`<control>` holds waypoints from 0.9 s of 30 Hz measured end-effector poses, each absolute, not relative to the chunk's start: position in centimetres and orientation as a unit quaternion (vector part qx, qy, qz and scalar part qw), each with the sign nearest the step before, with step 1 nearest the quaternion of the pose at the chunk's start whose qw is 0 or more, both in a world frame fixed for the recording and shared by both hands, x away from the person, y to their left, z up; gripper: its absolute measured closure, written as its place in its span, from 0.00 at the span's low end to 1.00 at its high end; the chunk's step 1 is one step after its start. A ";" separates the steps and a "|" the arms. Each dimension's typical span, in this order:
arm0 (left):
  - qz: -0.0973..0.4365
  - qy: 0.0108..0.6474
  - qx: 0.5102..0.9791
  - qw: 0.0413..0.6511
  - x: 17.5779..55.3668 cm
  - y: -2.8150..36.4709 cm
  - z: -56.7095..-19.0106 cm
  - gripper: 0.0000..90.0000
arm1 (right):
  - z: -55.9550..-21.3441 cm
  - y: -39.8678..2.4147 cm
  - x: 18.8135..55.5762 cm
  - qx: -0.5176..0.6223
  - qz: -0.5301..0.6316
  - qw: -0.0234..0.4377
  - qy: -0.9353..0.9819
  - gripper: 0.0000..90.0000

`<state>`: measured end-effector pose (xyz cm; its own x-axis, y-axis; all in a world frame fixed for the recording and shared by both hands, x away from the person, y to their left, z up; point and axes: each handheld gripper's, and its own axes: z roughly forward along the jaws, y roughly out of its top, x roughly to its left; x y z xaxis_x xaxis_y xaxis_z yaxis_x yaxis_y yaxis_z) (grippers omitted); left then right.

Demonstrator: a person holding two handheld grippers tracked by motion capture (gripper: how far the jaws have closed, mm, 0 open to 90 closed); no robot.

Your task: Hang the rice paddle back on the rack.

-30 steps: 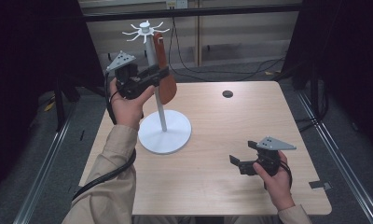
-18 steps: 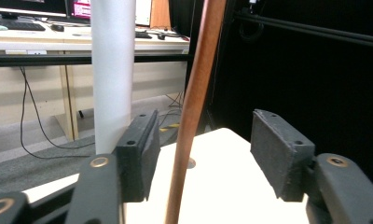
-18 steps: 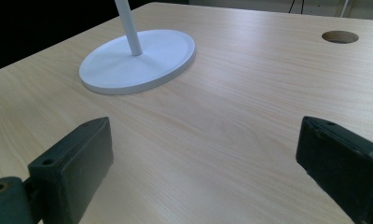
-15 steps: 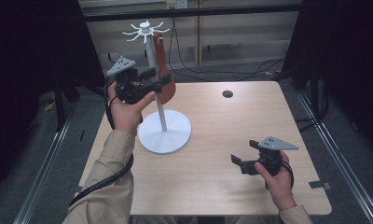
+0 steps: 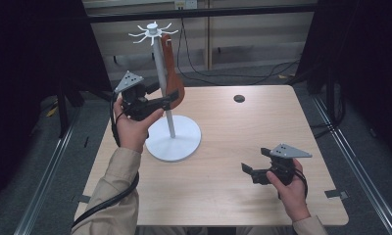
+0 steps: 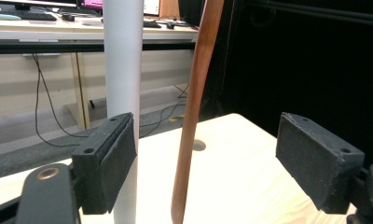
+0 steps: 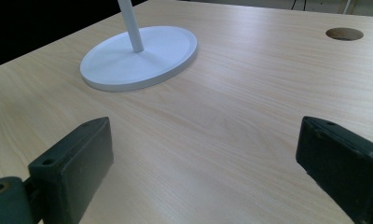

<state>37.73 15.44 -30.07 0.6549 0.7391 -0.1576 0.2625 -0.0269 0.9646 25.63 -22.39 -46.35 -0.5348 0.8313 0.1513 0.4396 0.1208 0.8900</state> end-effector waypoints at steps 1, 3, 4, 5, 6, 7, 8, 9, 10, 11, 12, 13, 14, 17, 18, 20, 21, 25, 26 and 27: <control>0.203 0.364 0.687 0.595 37.6 15.5 -30.2 0.21 | -46.4 -22.4 25.6 0.439 0.496 0.198 0.723 0.04; 0.206 0.362 0.690 0.592 37.4 15.6 -30.5 0.20 | -46.4 -22.3 25.6 0.438 0.497 0.197 0.723 0.04; 0.209 0.363 0.689 0.592 37.3 15.5 -30.7 0.20 | -46.4 -22.3 25.6 0.438 0.497 0.196 0.723 0.04; 0.210 0.362 0.692 0.588 37.3 15.6 -30.9 0.19 | -46.4 -22.3 25.6 0.438 0.497 0.196 0.723 0.04; 0.207 0.361 0.691 0.590 37.2 15.6 -31.1 0.18 | -46.4 -22.3 25.6 0.439 0.496 0.196 0.724 0.04; 0.208 0.364 0.690 0.590 37.1 15.6 -31.3 0.18 | -46.4 -22.3 25.6 0.439 0.495 0.196 0.724 0.04; 0.206 0.364 0.691 0.590 37.1 15.6 -31.5 0.18 | -46.4 -22.3 25.6 0.439 0.495 0.195 0.724 0.04; 0.209 0.366 0.692 0.586 37.0 15.7 -31.6 0.17 | -46.4 -22.3 25.6 0.438 0.496 0.195 0.724 0.04; 0.205 0.365 0.691 0.589 36.9 15.7 -31.8 0.16 | -46.4 -22.3 25.6 0.439 0.495 0.196 0.724 0.04; 0.206 0.365 0.691 0.589 36.9 15.7 -32.0 0.16 | -46.4 -22.3 25.6 0.439 0.495 0.196 0.724 0.04; 0.208 0.365 0.692 0.588 36.8 15.7 -32.2 0.15 | -46.4 -22.3 25.6 0.438 0.496 0.197 0.723 0.04; 0.208 0.365 0.692 0.587 36.7 15.7 -32.4 0.15 | -46.4 -22.3 25.6 0.438 0.496 0.197 0.723 0.04; 0.207 0.366 0.692 0.587 36.7 15.7 -32.6 0.15 | -46.4 -22.3 25.6 0.438 0.496 0.197 0.723 0.04; 0.210 0.369 0.696 0.580 36.5 15.7 -33.2 0.14 | -46.4 -22.3 25.6 0.438 0.495 0.195 0.724 0.04; 0.208 0.367 0.696 0.581 36.5 15.8 -33.4 0.14 | -46.4 -22.3 25.6 0.439 0.495 0.195 0.724 0.04; 0.210 0.363 0.700 0.578 36.4 15.8 -33.7 0.14 | -46.4 -22.3 25.6 0.439 0.495 0.195 0.724 0.04; 0.210 0.367 0.699 0.577 36.3 15.8 -33.9 0.14 | -46.4 -22.3 25.6 0.439 0.496 0.194 0.724 0.04; 0.206 0.366 0.700 0.578 36.0 15.9 -34.7 0.14 | -46.4 -22.3 25.6 0.438 0.496 0.196 0.724 0.04; 0.207 0.368 0.701 0.575 35.9 16.0 -34.9 0.14 | -46.4 -22.3 25.6 0.439 0.496 0.196 0.723 0.04; 0.207 0.365 0.702 0.575 35.9 16.0 -35.1 0.14 | -46.4 -22.4 25.6 0.439 0.496 0.196 0.723 0.04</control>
